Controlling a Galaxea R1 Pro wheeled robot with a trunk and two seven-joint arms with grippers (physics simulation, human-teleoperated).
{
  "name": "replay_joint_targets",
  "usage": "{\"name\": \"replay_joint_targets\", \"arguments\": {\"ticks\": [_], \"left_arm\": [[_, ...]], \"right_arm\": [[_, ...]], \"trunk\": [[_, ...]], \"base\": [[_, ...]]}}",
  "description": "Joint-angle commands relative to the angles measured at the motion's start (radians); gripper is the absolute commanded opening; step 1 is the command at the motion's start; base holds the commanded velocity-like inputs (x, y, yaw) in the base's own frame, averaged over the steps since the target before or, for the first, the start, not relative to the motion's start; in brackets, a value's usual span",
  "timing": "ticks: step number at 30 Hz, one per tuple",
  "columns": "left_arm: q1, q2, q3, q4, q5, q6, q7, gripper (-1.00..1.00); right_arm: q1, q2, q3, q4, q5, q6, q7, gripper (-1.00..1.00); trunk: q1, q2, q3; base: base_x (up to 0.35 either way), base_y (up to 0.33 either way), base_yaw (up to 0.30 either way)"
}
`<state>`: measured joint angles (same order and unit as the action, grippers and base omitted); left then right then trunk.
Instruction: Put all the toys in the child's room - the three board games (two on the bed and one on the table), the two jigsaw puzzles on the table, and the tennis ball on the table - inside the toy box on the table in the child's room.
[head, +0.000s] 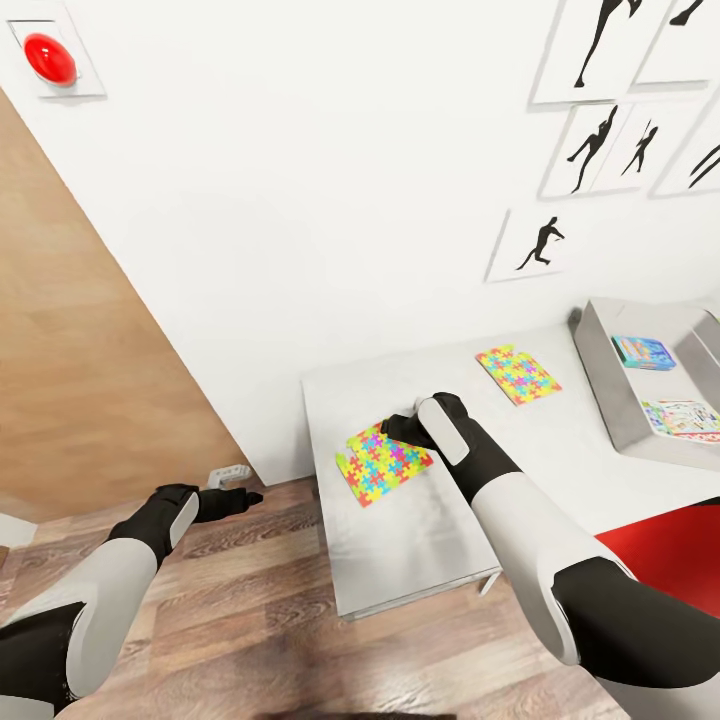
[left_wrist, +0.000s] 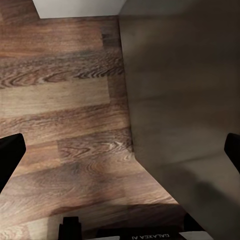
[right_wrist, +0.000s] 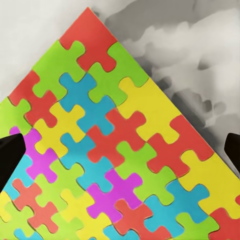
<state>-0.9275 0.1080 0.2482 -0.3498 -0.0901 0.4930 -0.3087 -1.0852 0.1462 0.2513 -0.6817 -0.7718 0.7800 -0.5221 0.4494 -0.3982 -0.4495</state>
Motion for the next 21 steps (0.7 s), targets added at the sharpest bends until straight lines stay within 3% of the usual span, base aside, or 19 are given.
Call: {"name": "replay_joint_targets", "arguments": {"ticks": [1,21], "left_arm": [[-0.001,-0.001,0.008,-0.001,-0.01,0.006,-0.007,1.0],[-0.001,-0.002,0.008,-0.001,-0.01,0.006,-0.007,1.0]], "right_arm": [[-0.001,0.0,0.003,-0.001,-0.011,0.001,-0.01,1.0],[-0.001,0.0,0.003,-0.001,-0.011,0.001,-0.01,1.0]], "trunk": [[0.001,-0.002,-0.002],[0.001,-0.002,-0.002]], "base": [[0.0,0.029,0.0],[-0.018,0.049,0.0]]}}
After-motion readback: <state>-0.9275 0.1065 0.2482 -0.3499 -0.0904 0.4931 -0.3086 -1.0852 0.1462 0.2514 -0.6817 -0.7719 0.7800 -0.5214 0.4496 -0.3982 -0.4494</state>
